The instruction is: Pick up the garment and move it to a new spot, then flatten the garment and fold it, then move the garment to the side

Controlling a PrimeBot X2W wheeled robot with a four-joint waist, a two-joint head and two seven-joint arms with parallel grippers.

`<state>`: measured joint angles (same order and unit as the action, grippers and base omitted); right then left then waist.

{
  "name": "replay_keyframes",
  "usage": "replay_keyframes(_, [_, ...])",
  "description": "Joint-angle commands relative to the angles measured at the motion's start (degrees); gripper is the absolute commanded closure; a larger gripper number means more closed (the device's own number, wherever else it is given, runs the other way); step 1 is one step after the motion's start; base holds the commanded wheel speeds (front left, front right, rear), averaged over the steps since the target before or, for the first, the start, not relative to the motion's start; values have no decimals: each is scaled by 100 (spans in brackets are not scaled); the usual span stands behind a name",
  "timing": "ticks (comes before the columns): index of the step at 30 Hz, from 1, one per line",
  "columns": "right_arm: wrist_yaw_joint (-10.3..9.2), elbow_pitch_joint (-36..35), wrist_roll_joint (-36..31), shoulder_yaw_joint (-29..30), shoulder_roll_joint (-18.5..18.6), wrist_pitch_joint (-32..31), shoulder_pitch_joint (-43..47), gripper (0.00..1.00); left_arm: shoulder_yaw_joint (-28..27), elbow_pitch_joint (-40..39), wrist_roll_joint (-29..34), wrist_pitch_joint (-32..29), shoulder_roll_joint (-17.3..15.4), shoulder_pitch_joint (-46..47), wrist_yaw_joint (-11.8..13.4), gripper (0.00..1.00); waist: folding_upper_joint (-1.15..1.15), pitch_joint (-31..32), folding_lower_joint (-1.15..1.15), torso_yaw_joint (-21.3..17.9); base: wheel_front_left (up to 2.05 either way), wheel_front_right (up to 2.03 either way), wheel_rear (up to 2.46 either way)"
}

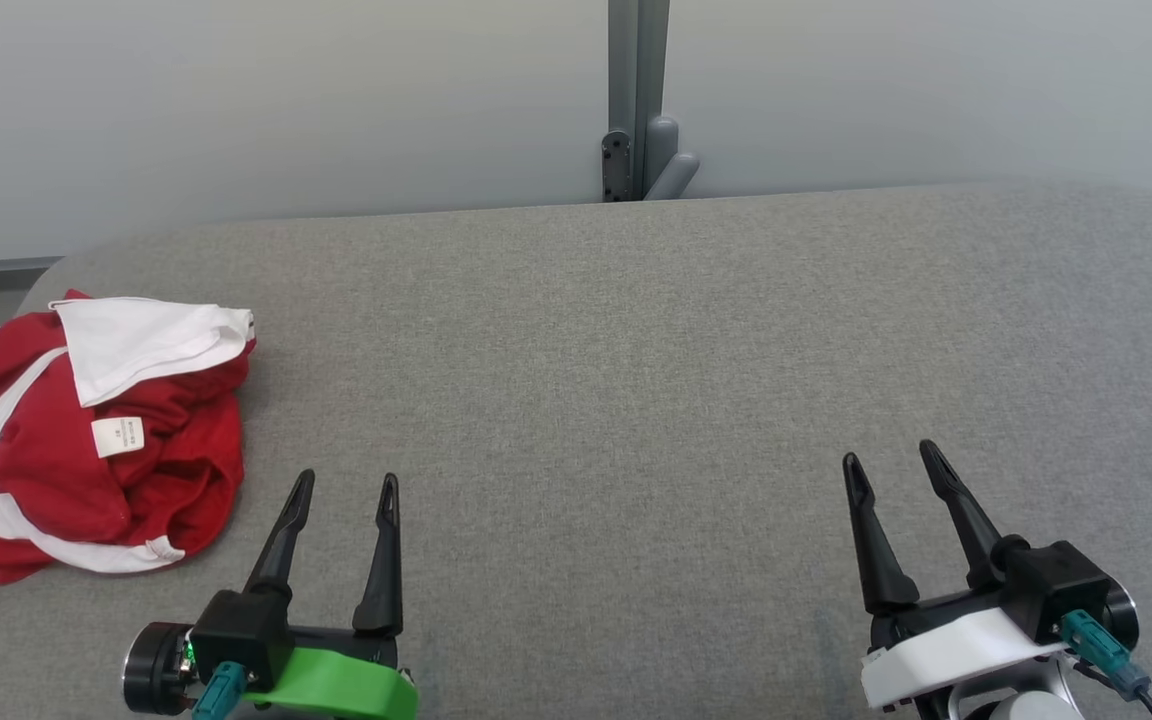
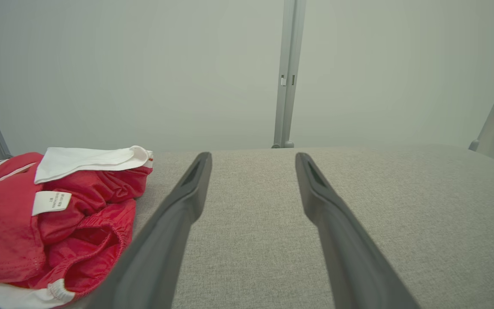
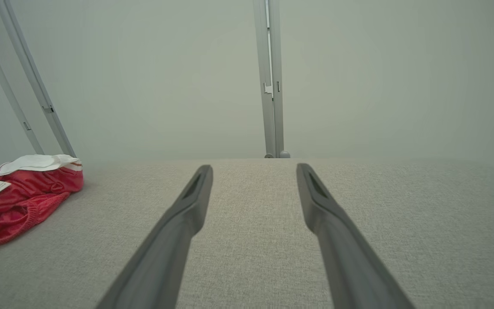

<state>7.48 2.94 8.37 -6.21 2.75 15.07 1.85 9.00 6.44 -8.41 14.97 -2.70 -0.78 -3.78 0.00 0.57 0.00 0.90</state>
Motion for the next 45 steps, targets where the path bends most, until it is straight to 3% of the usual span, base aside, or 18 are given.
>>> replay_keyframes(1, [2, 26, -20, 24, 25, 22, 54, 0, -16, -4, -35, 26, -35, 31, -4, 0, 0, 0, 0, 5, 0, 0, 0])
replay_keyframes(21, [2, 105, -2, -44, 23, 22, 153, 0, 5, 62, 2, 26, -35, 2, 10, 0, 0, 80, 0, 169, 0, 0, 0])
replay_keyframes(45, [1, 96, -40, -212, 23, 22, 327, 0, -158, 39, -109, 21, -32, -159, 166, 0, 0, 232, 0, 1935, 0, 0, 0])
